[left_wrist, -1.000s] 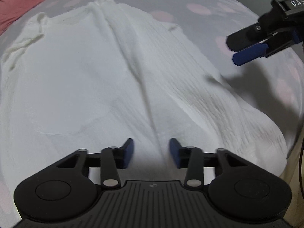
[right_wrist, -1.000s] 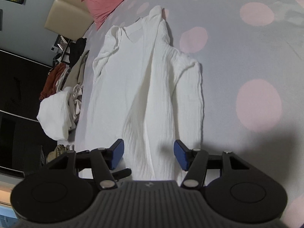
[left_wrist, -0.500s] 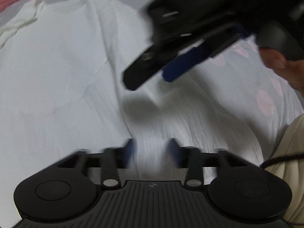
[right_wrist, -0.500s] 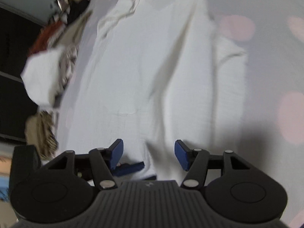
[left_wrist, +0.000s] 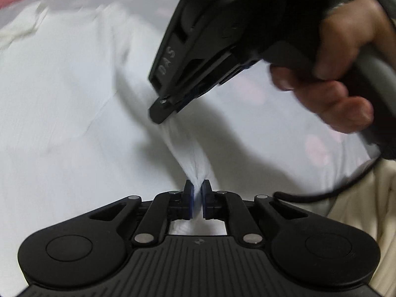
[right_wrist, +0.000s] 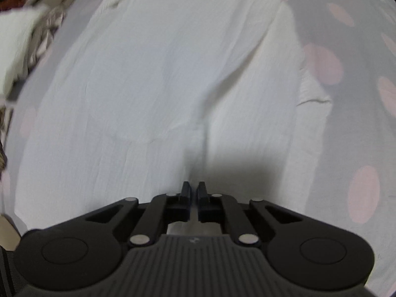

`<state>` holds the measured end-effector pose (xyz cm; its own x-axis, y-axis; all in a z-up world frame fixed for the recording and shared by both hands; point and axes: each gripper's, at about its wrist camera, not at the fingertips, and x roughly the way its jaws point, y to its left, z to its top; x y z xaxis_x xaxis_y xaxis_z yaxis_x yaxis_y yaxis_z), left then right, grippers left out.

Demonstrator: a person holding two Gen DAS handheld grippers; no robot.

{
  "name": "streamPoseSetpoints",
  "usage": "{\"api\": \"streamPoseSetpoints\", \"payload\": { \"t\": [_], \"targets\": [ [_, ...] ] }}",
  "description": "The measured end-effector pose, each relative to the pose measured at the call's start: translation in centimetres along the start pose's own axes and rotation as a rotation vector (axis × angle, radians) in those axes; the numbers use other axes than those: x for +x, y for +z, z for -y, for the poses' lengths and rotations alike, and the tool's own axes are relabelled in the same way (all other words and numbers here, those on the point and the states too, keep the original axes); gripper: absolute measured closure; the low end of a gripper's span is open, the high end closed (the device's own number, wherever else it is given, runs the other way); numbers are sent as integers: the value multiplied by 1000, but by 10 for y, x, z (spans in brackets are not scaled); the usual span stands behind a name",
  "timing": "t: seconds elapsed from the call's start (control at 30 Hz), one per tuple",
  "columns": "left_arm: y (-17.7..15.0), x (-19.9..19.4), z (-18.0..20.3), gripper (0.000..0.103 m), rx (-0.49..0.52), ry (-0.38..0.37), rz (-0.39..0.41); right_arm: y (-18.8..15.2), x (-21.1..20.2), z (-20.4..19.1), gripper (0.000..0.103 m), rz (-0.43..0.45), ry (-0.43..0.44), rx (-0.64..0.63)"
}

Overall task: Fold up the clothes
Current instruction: 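Grasp the shirt hem with the left gripper while the right gripper grasps beside it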

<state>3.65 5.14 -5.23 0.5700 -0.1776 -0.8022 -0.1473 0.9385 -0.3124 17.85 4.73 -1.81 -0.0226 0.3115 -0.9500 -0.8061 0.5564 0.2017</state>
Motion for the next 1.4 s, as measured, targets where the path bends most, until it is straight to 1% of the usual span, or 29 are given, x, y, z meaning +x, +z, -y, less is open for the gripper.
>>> {"api": "streamPoseSetpoints", "payload": {
  "t": [0.03, 0.1, 0.2, 0.3, 0.37, 0.47, 0.53, 0.6, 0.7, 0.83, 0.9, 0.93, 0.97, 1.0, 1.03, 1.07, 1.1, 1.2, 1.27, 1.37, 1.4],
  "targets": [
    [6, -1, 6, 99, 24, -8, 17, 0, -7, 10, 98, 15, 19, 32],
    [23, 1, 16, 99, 30, -32, 40, -1, -23, 33, 98, 46, 57, 89],
    [59, 12, 37, 99, 48, -67, 83, 3, -56, 77, 98, 106, 101, 183],
    [102, 32, 58, 99, 59, -106, 109, 11, -88, 126, 98, 166, 93, 264],
    [128, 51, 70, 99, 50, -140, 104, 17, -105, 157, 98, 193, 76, 315],
    [159, 80, 92, 99, 65, -182, 100, 25, -130, 201, 98, 233, 50, 384],
    [173, 103, 108, 99, 82, -204, 94, 26, -142, 226, 98, 254, 25, 415],
    [188, 130, 126, 99, 92, -221, 82, 28, -148, 250, 98, 263, -8, 446],
    [206, 163, 145, 99, 96, -232, 53, 27, -145, 286, 98, 266, -51, 496],
    [217, 198, 156, 99, 92, -224, 28, 25, -132, 321, 98, 269, -45, 560],
    [221, 211, 156, 96, 76, -204, 12, 28, -124, 333, 98, 273, -35, 575],
    [223, 217, 156, 84, 65, -194, 1, 30, -120, 337, 97, 275, -30, 576],
    [225, 223, 154, 63, 57, -191, -22, 30, -117, 339, 94, 282, -31, 579],
    [226, 225, 152, 51, 51, -204, -40, 31, -114, 341, 82, 290, -32, 584],
    [227, 228, 150, 41, 46, -216, -57, 30, -114, 345, 53, 307, -36, 603],
    [227, 230, 149, 41, 40, -229, -74, 27, -116, 348, 40, 327, -26, 617],
    [228, 232, 147, 41, 36, -247, -87, 23, -119, 351, 31, 349, -11, 627],
    [224, 220, 137, 39, 18, -350, -60, 12, -129, 359, 32, 413, 34, 660],
    [223, 210, 128, 38, 1, -400, -38, -1, -140, 356, 32, 440, 56, 633],
    [219, 193, 118, 36, -2, -463, -24, -19, -158, 348, 30, 477, 26, 560],
    [218, 189, 128, 34, -4, -476, -17, -25, -162, 346, 30, 483, 21, 540]
  ]
}}
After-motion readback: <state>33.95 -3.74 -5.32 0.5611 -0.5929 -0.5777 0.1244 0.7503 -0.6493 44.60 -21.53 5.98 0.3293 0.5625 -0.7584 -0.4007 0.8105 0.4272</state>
